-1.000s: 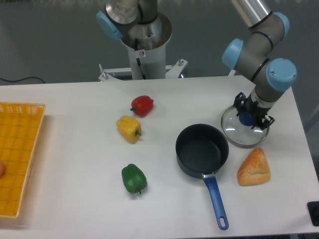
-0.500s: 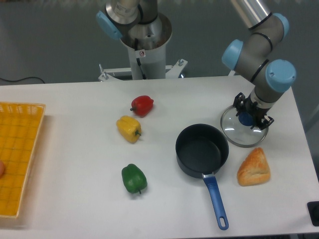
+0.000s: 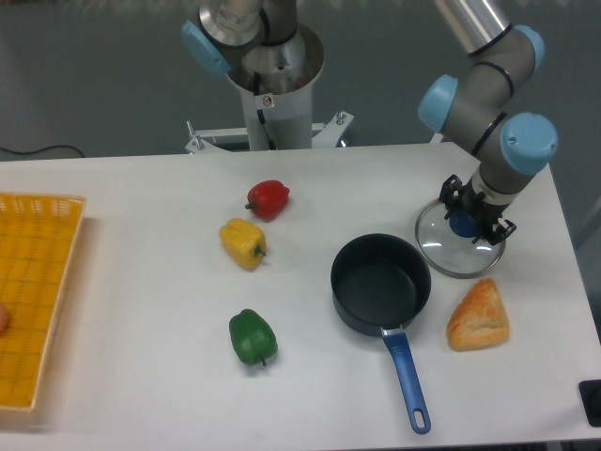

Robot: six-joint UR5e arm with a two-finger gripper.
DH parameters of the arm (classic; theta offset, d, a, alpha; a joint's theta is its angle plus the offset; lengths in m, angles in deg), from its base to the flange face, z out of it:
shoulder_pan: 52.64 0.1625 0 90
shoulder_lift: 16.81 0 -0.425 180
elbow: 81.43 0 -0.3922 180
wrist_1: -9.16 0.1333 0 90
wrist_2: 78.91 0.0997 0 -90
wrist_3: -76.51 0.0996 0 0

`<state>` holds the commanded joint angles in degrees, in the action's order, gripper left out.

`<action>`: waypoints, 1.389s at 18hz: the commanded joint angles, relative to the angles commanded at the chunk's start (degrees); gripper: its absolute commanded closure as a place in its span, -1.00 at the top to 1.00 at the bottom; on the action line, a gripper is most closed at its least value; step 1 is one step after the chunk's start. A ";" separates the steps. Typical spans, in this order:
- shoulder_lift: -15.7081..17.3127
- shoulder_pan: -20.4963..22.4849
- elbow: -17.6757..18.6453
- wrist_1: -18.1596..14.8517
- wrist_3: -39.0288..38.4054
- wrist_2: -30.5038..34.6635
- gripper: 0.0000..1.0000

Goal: Place the lid on the table
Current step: 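Open the gripper to release the glass lid on the table, then raise the open gripper up away from the glass lid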

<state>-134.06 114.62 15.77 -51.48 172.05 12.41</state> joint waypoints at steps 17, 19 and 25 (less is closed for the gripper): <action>1.84 -0.70 -2.37 -0.96 0.00 0.44 0.98; 3.07 -1.14 -2.64 -1.58 0.00 0.44 0.99; 4.22 -5.53 -7.72 -6.49 0.09 0.35 1.00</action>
<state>-129.84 109.09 8.05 -57.98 172.14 12.76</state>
